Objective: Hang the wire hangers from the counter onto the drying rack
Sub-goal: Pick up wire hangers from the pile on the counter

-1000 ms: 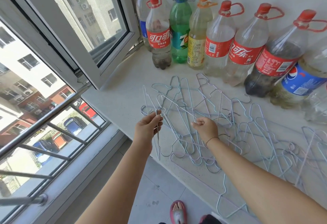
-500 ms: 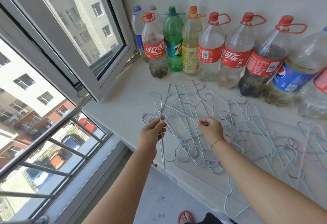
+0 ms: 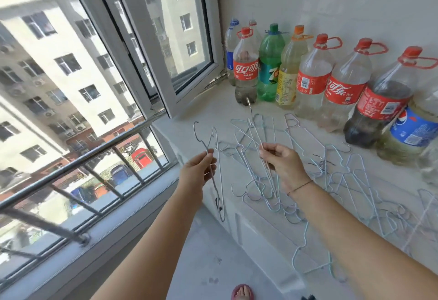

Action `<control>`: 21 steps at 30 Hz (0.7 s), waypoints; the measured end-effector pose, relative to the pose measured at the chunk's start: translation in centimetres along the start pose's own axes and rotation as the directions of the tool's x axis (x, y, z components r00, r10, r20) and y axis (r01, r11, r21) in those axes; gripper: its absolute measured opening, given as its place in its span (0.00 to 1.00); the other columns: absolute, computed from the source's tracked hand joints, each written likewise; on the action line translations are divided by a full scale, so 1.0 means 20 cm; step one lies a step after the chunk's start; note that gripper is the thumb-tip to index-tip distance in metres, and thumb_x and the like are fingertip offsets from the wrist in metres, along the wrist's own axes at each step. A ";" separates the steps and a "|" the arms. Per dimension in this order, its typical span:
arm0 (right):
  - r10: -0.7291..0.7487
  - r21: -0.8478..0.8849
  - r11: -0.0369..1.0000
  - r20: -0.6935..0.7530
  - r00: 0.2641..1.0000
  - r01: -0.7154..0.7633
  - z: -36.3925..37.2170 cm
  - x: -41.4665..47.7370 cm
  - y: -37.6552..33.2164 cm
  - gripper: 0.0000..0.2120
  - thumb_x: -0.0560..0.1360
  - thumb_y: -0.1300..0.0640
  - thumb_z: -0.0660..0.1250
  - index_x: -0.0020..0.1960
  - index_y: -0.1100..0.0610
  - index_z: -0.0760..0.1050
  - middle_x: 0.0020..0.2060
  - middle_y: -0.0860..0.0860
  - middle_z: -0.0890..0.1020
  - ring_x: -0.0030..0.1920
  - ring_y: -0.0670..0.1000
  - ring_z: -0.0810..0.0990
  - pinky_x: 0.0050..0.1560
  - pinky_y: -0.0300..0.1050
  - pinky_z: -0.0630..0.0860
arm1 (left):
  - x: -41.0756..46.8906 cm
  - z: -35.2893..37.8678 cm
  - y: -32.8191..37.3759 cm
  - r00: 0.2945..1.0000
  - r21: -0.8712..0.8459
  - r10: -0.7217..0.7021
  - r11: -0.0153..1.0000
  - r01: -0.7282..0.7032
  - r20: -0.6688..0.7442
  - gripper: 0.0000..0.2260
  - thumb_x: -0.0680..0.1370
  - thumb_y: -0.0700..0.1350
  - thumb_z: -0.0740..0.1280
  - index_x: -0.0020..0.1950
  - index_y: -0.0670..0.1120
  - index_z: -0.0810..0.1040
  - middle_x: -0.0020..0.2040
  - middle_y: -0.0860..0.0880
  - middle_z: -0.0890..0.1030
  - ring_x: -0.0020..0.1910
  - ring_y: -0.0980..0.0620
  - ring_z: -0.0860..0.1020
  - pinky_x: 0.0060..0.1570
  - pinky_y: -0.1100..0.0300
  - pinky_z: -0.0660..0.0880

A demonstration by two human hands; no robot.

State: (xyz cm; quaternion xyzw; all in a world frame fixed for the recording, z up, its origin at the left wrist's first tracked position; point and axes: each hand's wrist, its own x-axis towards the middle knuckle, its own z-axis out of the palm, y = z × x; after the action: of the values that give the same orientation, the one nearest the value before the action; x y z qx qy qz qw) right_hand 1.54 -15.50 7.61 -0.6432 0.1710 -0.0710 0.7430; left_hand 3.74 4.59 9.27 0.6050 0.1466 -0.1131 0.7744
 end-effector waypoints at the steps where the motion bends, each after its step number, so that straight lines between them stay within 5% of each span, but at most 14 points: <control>1: -0.005 -0.007 1.000 0.037 0.999 0.005 0.03 -0.05 -0.01 0.07 0.72 0.65 0.69 0.49 0.60 0.78 0.35 0.49 0.79 0.30 0.38 0.76 0.33 0.29 0.72 | -0.06 -0.05 0.00 1.000 -0.013 0.002 1.000 -0.002 -0.025 0.08 0.78 0.38 0.65 0.54 0.41 0.80 0.38 0.48 0.79 0.36 0.53 0.76 0.36 0.65 0.74; 7: -0.003 -0.083 0.996 0.279 0.960 0.027 0.22 -0.42 -0.02 0.07 0.72 0.66 0.69 0.50 0.61 0.78 0.35 0.49 0.79 0.30 0.37 0.77 0.36 0.28 0.73 | -0.48 -0.39 -0.01 0.978 -0.084 0.031 0.995 -0.049 -0.207 0.08 0.77 0.39 0.66 0.54 0.42 0.81 0.38 0.49 0.80 0.35 0.53 0.76 0.34 0.64 0.73; 12: 0.062 -0.110 0.994 0.507 0.860 -0.007 0.48 -0.81 0.05 0.05 0.72 0.66 0.68 0.46 0.58 0.79 0.33 0.49 0.80 0.31 0.40 0.76 0.33 0.29 0.72 | -0.93 -0.78 -0.06 0.909 -0.156 0.055 0.979 -0.130 -0.414 0.06 0.77 0.39 0.66 0.51 0.42 0.82 0.34 0.50 0.81 0.35 0.51 0.76 0.38 0.61 0.73; 21: 0.137 -0.132 0.990 0.828 0.543 -0.049 1.06 -1.66 0.16 0.06 0.72 0.66 0.68 0.44 0.57 0.80 0.31 0.47 0.82 0.32 0.41 0.77 0.35 0.31 0.73 | -1.85 -1.49 -0.14 0.712 -0.221 0.083 0.920 -0.324 -0.698 0.05 0.76 0.37 0.67 0.46 0.44 0.82 0.31 0.51 0.81 0.32 0.55 0.77 0.37 0.64 0.74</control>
State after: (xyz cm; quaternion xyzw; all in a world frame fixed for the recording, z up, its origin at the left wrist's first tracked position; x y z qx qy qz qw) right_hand -22.43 15.54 12.35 -0.6231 -0.1654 0.2906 0.7071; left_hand -34.37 32.79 13.44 0.4795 0.3658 0.2274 0.7646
